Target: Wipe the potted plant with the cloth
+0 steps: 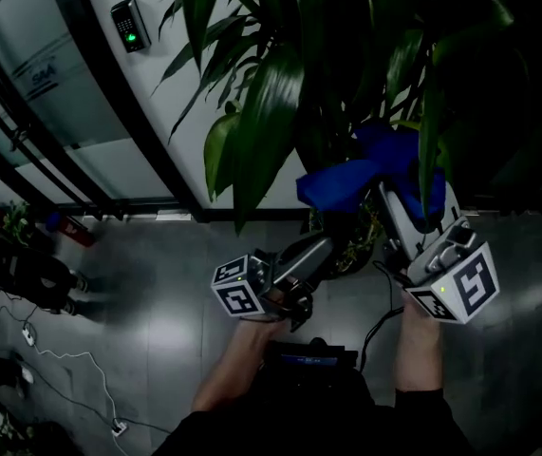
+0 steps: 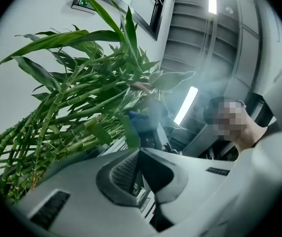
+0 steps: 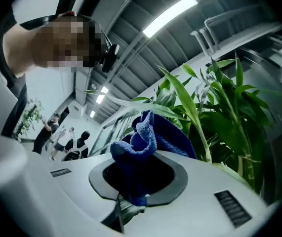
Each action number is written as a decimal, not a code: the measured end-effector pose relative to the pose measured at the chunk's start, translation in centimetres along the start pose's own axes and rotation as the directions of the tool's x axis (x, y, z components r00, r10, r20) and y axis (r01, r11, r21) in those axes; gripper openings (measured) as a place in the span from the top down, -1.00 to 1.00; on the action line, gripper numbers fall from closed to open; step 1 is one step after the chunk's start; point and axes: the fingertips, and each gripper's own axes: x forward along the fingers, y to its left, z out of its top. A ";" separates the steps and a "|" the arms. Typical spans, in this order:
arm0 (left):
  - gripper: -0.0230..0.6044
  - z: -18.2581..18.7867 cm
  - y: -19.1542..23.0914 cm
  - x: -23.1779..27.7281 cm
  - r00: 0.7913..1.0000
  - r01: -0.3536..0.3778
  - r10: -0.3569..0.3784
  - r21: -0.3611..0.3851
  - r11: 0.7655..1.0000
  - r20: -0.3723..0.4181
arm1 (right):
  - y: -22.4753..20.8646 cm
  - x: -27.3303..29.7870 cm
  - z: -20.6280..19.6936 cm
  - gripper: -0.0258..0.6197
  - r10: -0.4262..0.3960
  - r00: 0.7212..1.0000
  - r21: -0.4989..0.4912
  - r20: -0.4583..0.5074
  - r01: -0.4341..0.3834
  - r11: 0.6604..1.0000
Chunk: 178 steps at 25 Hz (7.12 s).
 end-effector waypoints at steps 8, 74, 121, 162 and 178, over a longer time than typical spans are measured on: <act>0.91 -0.3 -0.6 -0.1 1.000 0.017 -0.017 0.004 1.000 -0.007 | -1.1 2.4 -9.8 0.64 0.038 0.970 0.082 -0.239 -0.019 0.996; -0.09 2.2 -2.9 0.4 0.982 0.139 -0.129 -0.067 0.988 0.137 | 8.4 -5.3 -9.7 0.65 0.168 0.945 0.184 -0.281 -0.119 0.976; -0.30 -1.4 -3.6 2.5 0.995 -0.060 0.053 0.076 0.995 0.090 | 10.0 -9.2 -11.2 0.64 0.269 0.861 0.052 -0.431 -0.274 0.960; -0.27 -7.1 -25.3 -19.8 0.999 -0.031 0.032 0.059 0.998 -0.014 | 32.2 -17.7 -3.6 0.64 -0.050 0.986 0.553 -0.160 0.131 0.823; -0.25 -14.2 -35.9 -14.6 0.998 0.046 -0.043 0.077 0.996 -0.034 | 34.5 -27.7 7.5 0.64 -0.076 0.994 0.505 -0.077 0.105 0.856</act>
